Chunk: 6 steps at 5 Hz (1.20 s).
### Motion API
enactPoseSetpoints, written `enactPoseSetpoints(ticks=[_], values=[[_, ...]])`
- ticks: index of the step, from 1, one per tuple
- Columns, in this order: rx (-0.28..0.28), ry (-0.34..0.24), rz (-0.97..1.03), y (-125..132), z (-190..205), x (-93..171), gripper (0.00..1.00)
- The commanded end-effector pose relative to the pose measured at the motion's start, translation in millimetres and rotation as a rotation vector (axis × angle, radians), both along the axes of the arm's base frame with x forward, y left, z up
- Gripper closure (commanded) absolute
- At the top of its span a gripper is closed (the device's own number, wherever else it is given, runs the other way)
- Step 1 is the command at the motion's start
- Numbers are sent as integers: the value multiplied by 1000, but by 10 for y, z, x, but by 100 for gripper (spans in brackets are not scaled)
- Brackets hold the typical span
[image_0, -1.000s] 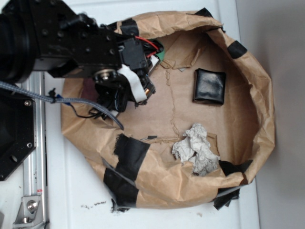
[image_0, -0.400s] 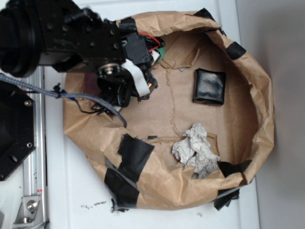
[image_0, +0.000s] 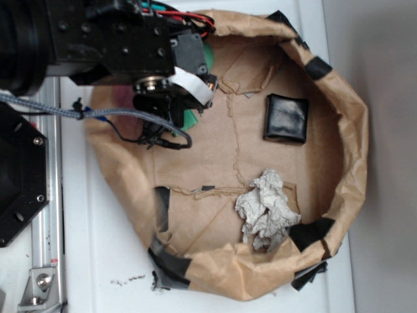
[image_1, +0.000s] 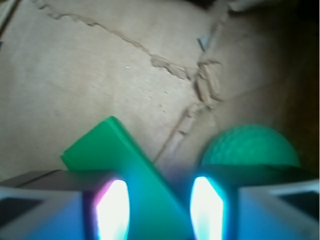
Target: Grab the green block.
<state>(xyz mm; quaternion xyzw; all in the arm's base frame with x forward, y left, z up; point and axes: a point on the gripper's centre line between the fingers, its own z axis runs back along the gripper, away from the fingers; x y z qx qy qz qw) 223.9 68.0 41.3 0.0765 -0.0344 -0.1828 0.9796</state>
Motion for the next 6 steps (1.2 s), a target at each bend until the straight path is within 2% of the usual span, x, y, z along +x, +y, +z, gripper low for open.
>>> enactPoseSetpoints(ticks=[1,2,3,4,5,6], values=[[16,-79,89,-108,325,80,100],[12,-107,94,-129,423,91,100],[5,-107,91,-168,432,110,100],[13,-118,20,-211,413,73,3],[31,-121,-180,-285,282,14,0],[63,-98,-334,-318,106,15,0]])
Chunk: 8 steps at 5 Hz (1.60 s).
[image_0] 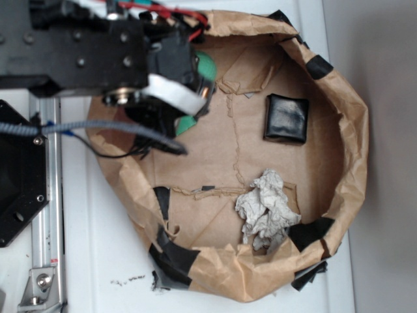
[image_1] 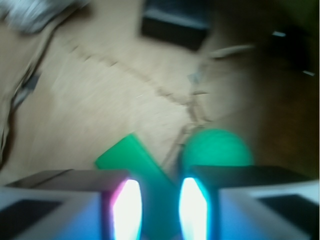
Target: Grab the green block.
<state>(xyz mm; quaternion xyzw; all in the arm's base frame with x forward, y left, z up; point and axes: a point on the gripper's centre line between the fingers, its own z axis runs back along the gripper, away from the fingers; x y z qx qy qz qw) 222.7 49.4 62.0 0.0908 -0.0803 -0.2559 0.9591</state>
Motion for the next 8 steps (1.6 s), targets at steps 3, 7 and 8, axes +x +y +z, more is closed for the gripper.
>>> enactPoseSetpoints(ticks=[3,7,8], values=[[19,50,-217,-170,-363,1,0],[-48,201,-330,-320,-464,-145,0],[-38,220,-234,-231,-479,-139,2]])
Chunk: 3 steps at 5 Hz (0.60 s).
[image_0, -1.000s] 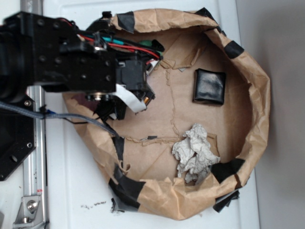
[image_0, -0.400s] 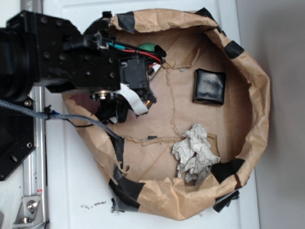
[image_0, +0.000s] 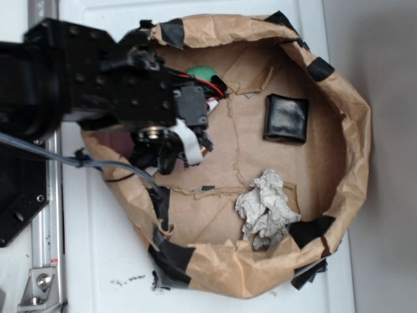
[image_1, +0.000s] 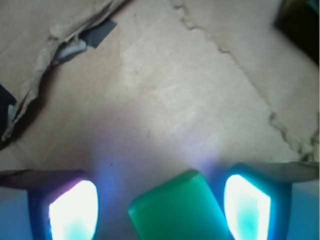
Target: Grab the green block.
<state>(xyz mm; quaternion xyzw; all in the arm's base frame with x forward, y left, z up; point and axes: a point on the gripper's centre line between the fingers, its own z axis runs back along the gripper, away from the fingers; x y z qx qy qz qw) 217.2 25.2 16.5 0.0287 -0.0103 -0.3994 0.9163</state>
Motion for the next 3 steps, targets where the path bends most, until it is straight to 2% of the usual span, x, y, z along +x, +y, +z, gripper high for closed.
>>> enactPoseSetpoints(ticks=[1,3], values=[[61,19,121,67,11,-22,100],[73,-32,186,177,185,173,100]])
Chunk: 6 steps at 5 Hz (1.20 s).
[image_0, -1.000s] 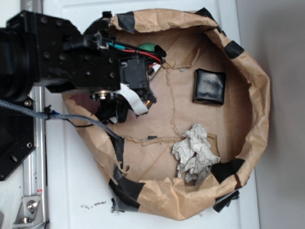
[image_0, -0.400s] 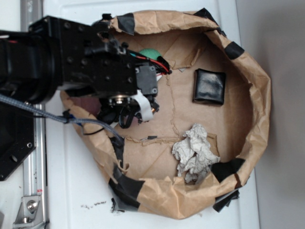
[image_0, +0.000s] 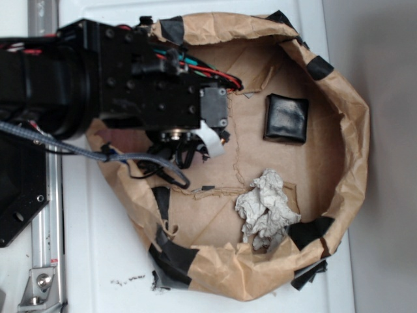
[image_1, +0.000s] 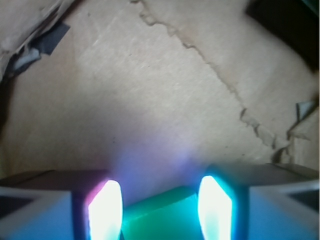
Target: Grab the green block.
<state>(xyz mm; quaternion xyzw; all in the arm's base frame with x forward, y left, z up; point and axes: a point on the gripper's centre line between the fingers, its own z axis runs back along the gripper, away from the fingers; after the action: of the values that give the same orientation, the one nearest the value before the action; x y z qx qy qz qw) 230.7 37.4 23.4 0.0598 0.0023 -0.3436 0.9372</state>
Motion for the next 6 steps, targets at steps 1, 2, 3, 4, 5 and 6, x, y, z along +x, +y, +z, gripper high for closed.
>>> enactPoseSetpoints(ticks=[1,2,3,4,5,6], values=[[13,-62,60,4,269,131,100],[23,-101,50,-61,421,191,100],[22,-142,64,-136,609,285,100],[-11,-219,164,-220,946,390,100],[-98,-285,331,-267,1131,434,100],[-115,-286,371,-302,1088,398,100]])
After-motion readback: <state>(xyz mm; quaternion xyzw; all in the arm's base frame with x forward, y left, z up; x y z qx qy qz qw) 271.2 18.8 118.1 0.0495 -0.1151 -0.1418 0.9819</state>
